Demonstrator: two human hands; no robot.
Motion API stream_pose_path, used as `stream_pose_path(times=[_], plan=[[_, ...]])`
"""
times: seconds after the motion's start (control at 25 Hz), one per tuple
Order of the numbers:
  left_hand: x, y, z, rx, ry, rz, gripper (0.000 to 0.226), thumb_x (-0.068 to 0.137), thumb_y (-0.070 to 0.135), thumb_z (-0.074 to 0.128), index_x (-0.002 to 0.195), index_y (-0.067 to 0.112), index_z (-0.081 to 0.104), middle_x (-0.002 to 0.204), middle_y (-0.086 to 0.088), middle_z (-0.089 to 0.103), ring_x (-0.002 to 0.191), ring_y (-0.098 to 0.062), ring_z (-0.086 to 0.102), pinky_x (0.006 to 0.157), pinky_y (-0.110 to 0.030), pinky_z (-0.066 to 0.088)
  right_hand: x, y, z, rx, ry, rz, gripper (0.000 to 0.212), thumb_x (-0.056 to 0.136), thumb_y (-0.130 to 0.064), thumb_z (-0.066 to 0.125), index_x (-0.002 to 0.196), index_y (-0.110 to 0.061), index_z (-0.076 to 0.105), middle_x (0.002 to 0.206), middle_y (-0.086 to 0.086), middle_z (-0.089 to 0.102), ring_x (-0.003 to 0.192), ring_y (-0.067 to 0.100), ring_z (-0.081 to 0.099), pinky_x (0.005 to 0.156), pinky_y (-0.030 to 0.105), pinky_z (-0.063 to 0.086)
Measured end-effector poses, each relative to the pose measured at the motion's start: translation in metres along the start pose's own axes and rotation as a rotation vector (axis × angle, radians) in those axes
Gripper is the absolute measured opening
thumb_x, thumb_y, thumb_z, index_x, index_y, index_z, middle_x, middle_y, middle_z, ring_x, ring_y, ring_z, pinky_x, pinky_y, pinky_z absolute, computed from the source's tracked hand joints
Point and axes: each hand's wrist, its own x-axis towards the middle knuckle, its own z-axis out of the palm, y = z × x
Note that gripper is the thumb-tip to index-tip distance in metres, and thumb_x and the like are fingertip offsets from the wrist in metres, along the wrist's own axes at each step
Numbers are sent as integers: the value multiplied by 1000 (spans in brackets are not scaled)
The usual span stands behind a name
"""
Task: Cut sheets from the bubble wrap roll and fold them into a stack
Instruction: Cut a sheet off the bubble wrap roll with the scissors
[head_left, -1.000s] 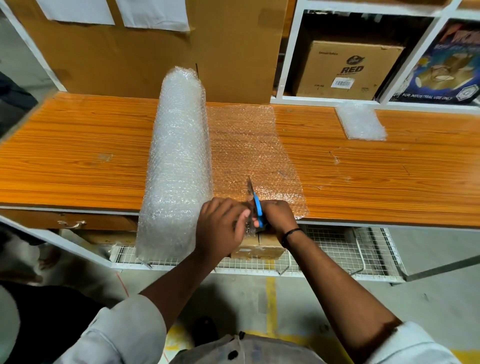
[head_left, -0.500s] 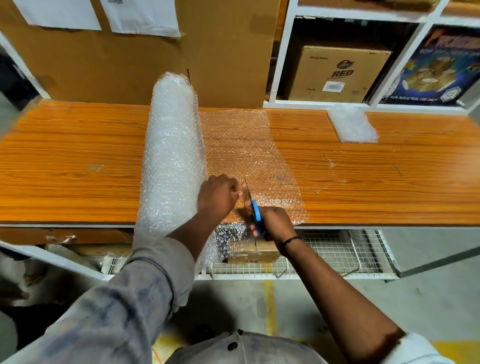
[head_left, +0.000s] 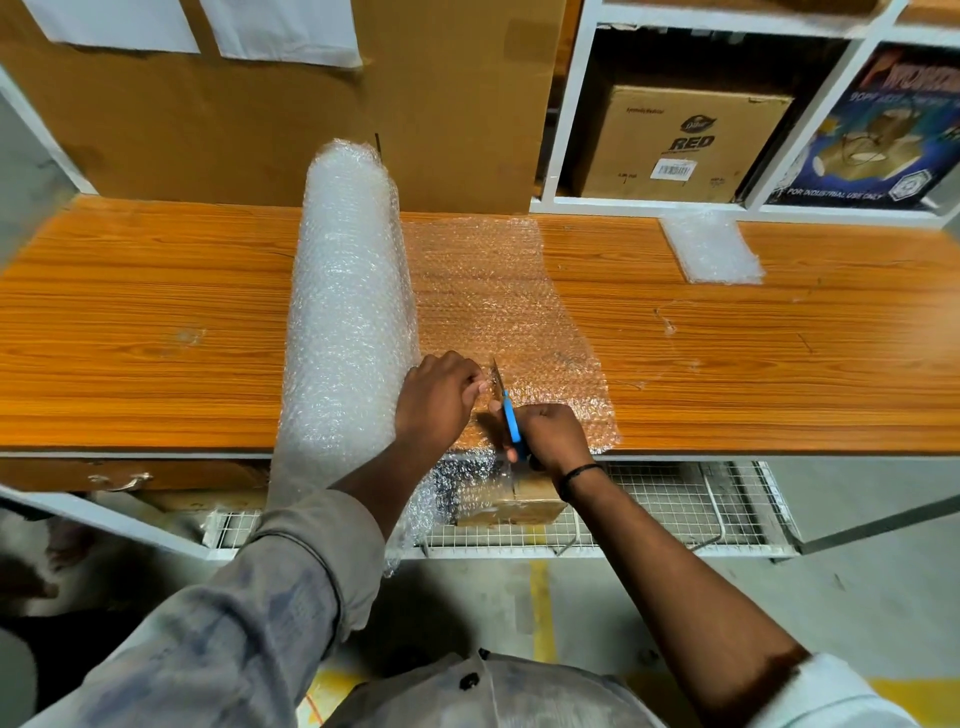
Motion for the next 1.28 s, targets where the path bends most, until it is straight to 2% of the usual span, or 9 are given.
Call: stream_pose_path(times=[0.2, 0.36, 0.52, 0.64, 0.72, 0.92, 1.08, 1.24, 1.28], plan=[[-1, -1, 0, 14, 4, 18, 14, 101, 35, 62, 108, 24, 68, 111, 4, 65, 100, -23, 57, 82, -41, 48, 9, -7, 4, 41, 29, 56, 33, 92, -30, 70, 78, 0, 74, 59, 11, 68, 43, 18, 56, 43, 17, 34], [-2, -2, -1, 14, 12, 34, 15, 100, 34, 61, 109, 23, 68, 111, 4, 65, 99, -23, 57, 80, -40, 46, 18, -4, 9, -13, 60, 40, 28, 86, -24, 68, 62, -11, 64, 52, 9, 60, 44, 19, 49, 44, 18, 28], [-3, -2, -2, -3, 16, 47, 15, 100, 33, 60, 107, 23, 68, 109, 3, 65, 98, -23, 56, 80, -41, 47, 20, -3, 10, -28, 46, 48, 25, 78, -32, 70, 65, -11, 66, 55, 13, 61, 43, 18, 44, 42, 18, 27], [-3, -3, -2, 0, 0, 41, 14, 97, 24, 65, 110, 22, 68, 111, 2, 64, 100, -26, 57, 82, -42, 47, 26, -9, 10, 30, 37, 78, 21, 86, -21, 71, 72, -5, 69, 56, 13, 63, 41, 19, 53, 43, 19, 38], [-4, -4, -3, -3, -8, 33, 19, 93, 18, 67, 112, 21, 68, 113, 2, 64, 102, -25, 56, 83, -42, 47, 32, -14, 12, 69, 41, 80, 20, 88, -16, 72, 74, -2, 69, 56, 14, 64, 43, 22, 58, 50, 27, 48], [-5, -4, -5, -20, -5, 43, 20, 92, 16, 67, 111, 21, 68, 112, 2, 65, 101, -24, 56, 82, -39, 44, 38, -15, 17, 11, 77, 52, 31, 88, -10, 68, 58, -6, 64, 55, 17, 62, 55, 30, 60, 62, 50, 56], [-6, -7, -5, -46, -13, 41, 27, 91, 13, 65, 116, 22, 68, 117, 3, 64, 104, -24, 55, 83, -38, 42, 43, -14, 20, 42, 114, 84, 24, 82, -13, 73, 60, -5, 65, 58, 18, 62, 56, 30, 58, 61, 46, 52], [-5, -8, -6, -69, -18, 40, 27, 93, 15, 64, 120, 19, 67, 119, 2, 64, 106, -25, 54, 84, -38, 42, 49, -20, 26, 110, 93, 97, 25, 75, -19, 80, 69, 3, 71, 59, 23, 63, 53, 30, 58, 61, 62, 57], [-5, -8, -6, -73, -19, 38, 27, 93, 15, 64, 120, 20, 67, 119, 2, 64, 106, -25, 54, 84, -38, 42, 49, -21, 26, 101, 96, 92, 25, 75, -19, 81, 67, 2, 70, 59, 23, 63, 53, 30, 59, 61, 61, 58]])
